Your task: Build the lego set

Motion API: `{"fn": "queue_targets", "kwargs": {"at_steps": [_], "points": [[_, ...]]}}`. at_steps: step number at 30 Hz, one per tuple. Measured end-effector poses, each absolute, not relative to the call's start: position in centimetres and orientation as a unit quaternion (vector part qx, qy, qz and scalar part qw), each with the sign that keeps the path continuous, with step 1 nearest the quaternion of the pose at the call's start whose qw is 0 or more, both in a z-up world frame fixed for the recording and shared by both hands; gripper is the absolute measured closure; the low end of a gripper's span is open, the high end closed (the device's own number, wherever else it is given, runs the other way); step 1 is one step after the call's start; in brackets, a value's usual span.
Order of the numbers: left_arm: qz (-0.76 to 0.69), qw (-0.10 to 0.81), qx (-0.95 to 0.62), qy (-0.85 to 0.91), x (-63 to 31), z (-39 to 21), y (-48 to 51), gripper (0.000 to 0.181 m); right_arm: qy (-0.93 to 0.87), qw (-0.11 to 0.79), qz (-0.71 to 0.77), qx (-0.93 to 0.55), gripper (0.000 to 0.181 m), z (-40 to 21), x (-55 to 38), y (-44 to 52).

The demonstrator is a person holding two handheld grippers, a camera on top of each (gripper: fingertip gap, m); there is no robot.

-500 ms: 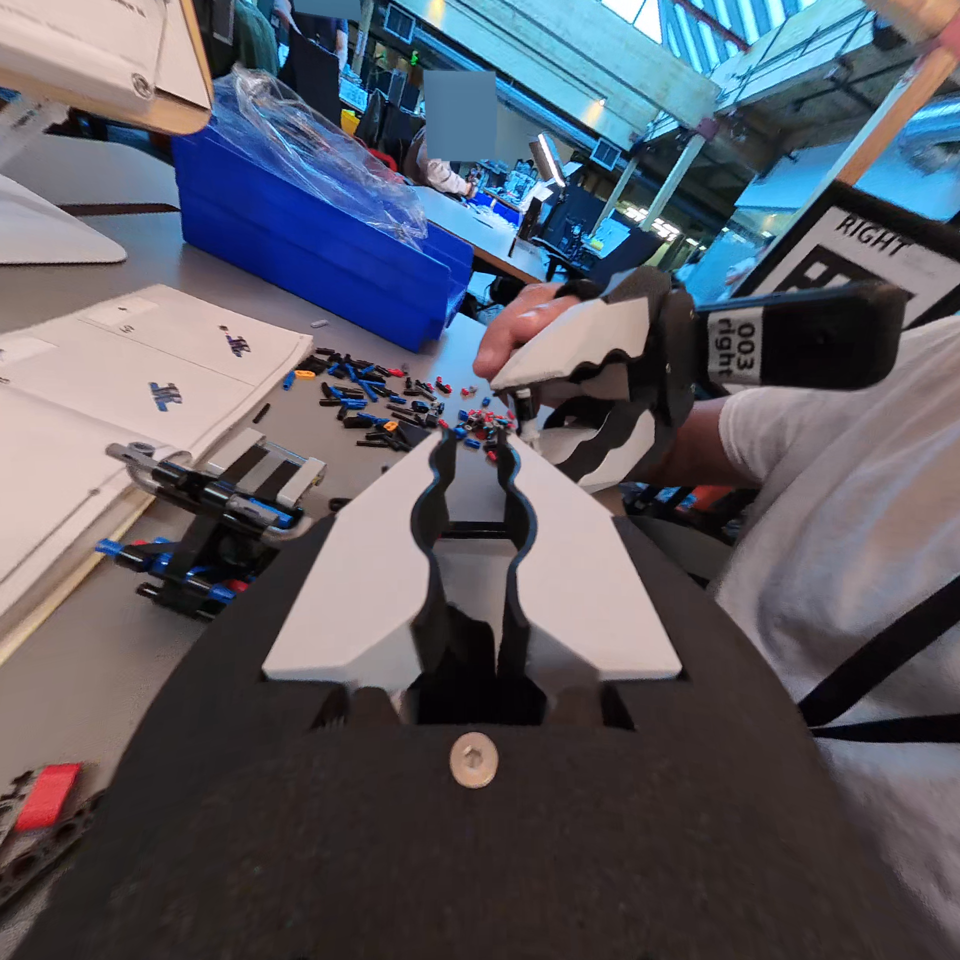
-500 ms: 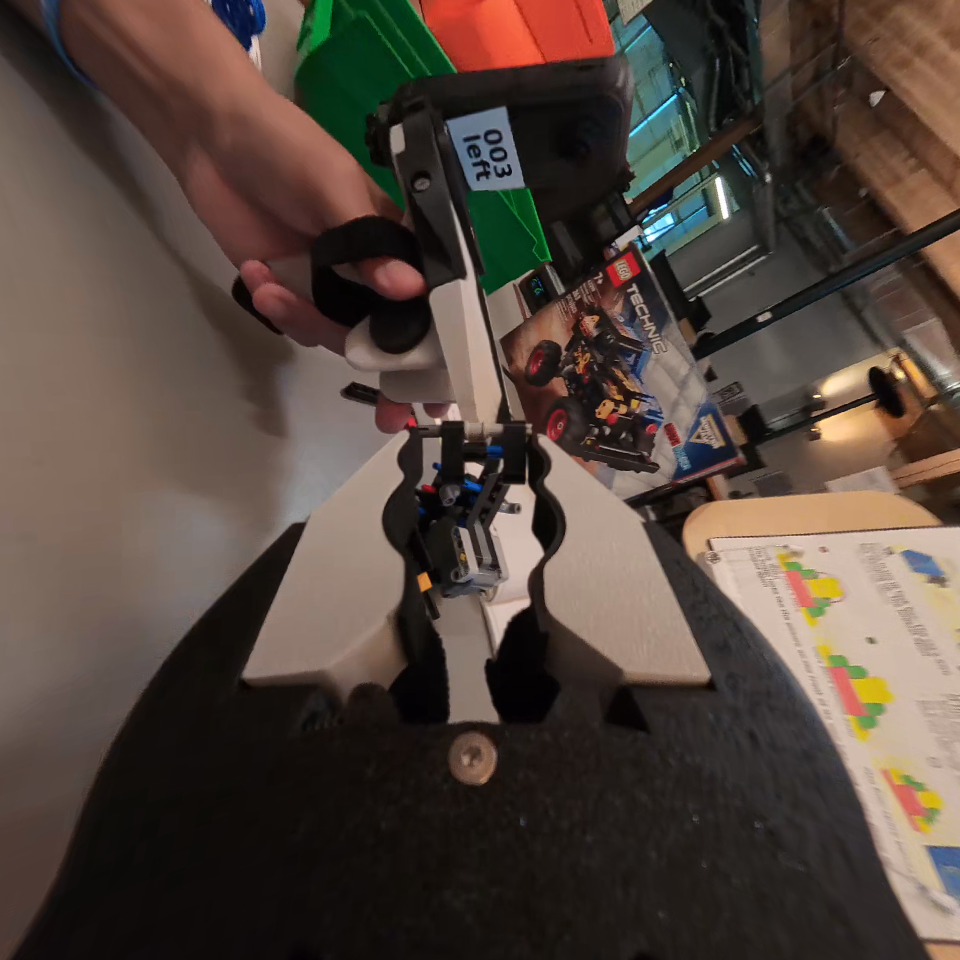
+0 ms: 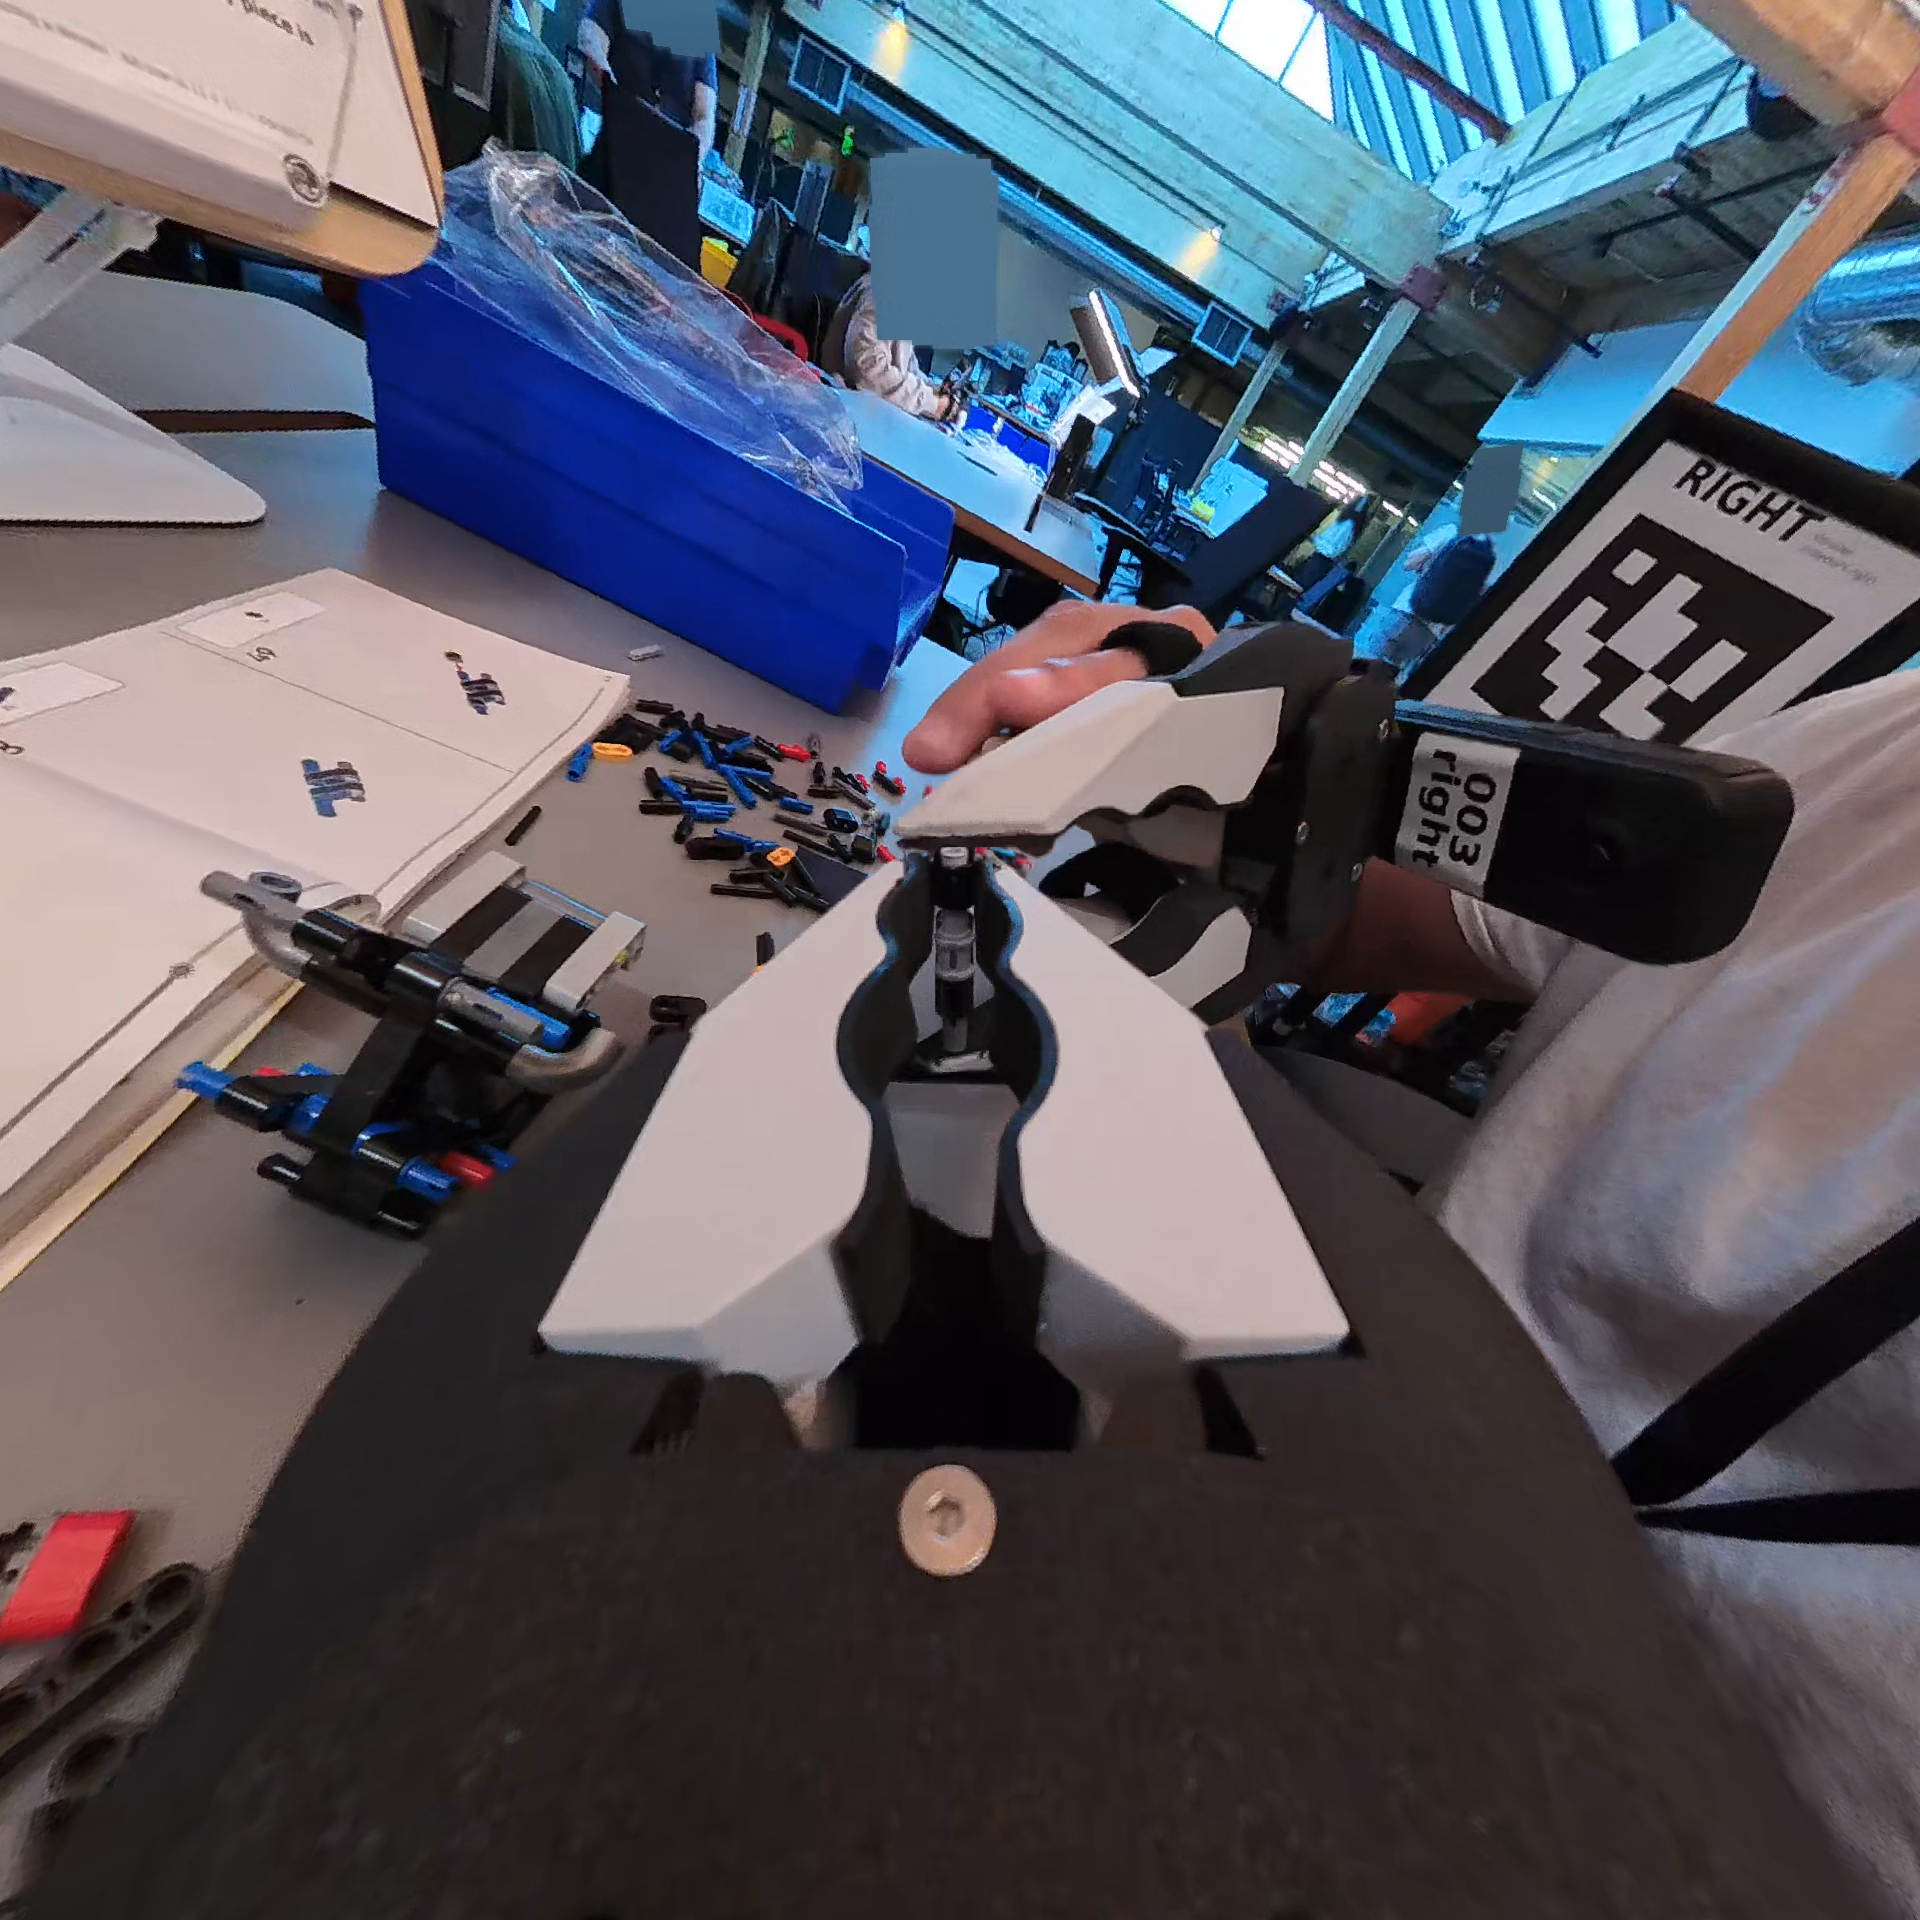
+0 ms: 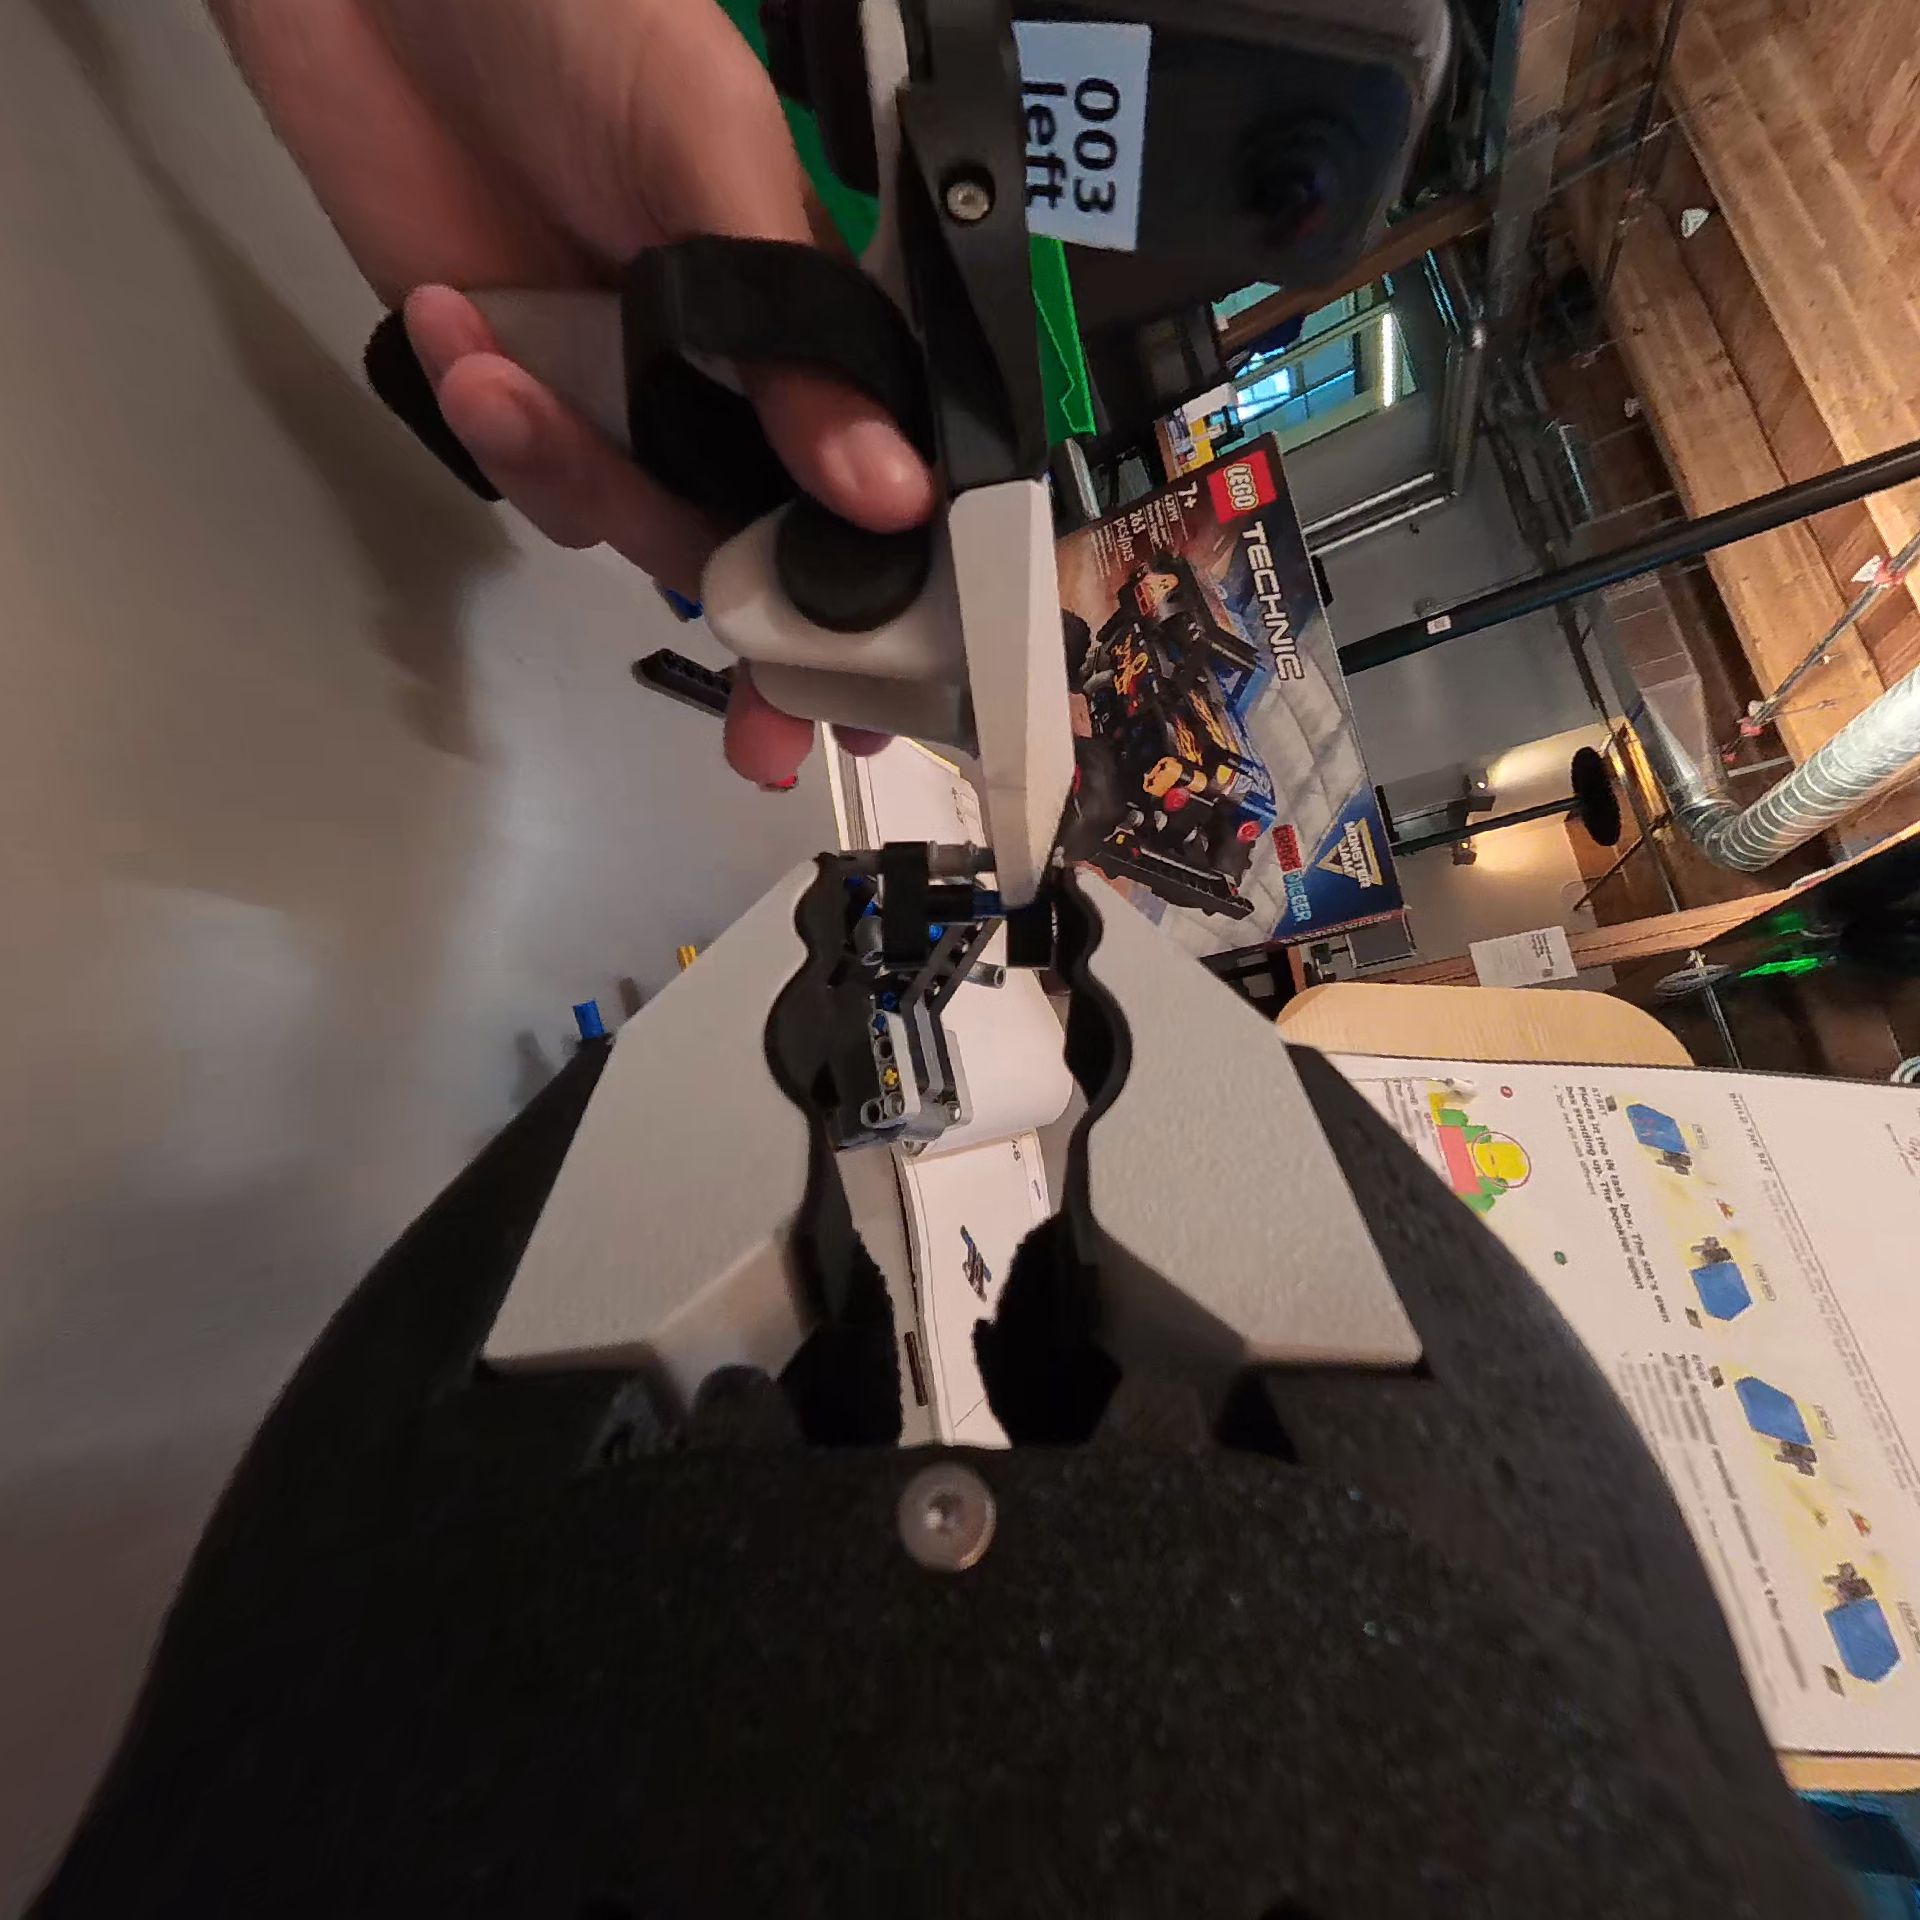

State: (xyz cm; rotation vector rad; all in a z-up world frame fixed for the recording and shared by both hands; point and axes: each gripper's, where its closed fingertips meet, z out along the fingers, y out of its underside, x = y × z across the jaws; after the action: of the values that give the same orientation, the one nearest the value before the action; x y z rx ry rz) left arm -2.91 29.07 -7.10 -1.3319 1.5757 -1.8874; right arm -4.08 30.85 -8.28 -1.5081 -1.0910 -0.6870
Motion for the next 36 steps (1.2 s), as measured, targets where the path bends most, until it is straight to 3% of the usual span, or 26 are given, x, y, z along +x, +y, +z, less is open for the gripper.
{"fn": "queue_targets", "kwargs": {"at_steps": [10, 25, 36], "points": [[-0.648, 0.194, -0.479, 0.56, -3.0, -7.3, 28.6, 0.176, -0.439, 0.487, -0.393, -0.645, 0.149, -8.9, -2.2, 31.7], [-0.631, 0.23, -0.493, 0.553, -2.6, -7.6, 28.9, 0.175, -0.439, 0.479, -0.404, -0.644, 0.151, -8.7, -2.3, 31.3], [-0.631, 0.208, -0.506, 0.55, -2.3, -8.3, 29.2, 0.175, -0.427, 0.479, -0.386, -0.663, 0.149, -9.6, -2.3, 31.7]]}}
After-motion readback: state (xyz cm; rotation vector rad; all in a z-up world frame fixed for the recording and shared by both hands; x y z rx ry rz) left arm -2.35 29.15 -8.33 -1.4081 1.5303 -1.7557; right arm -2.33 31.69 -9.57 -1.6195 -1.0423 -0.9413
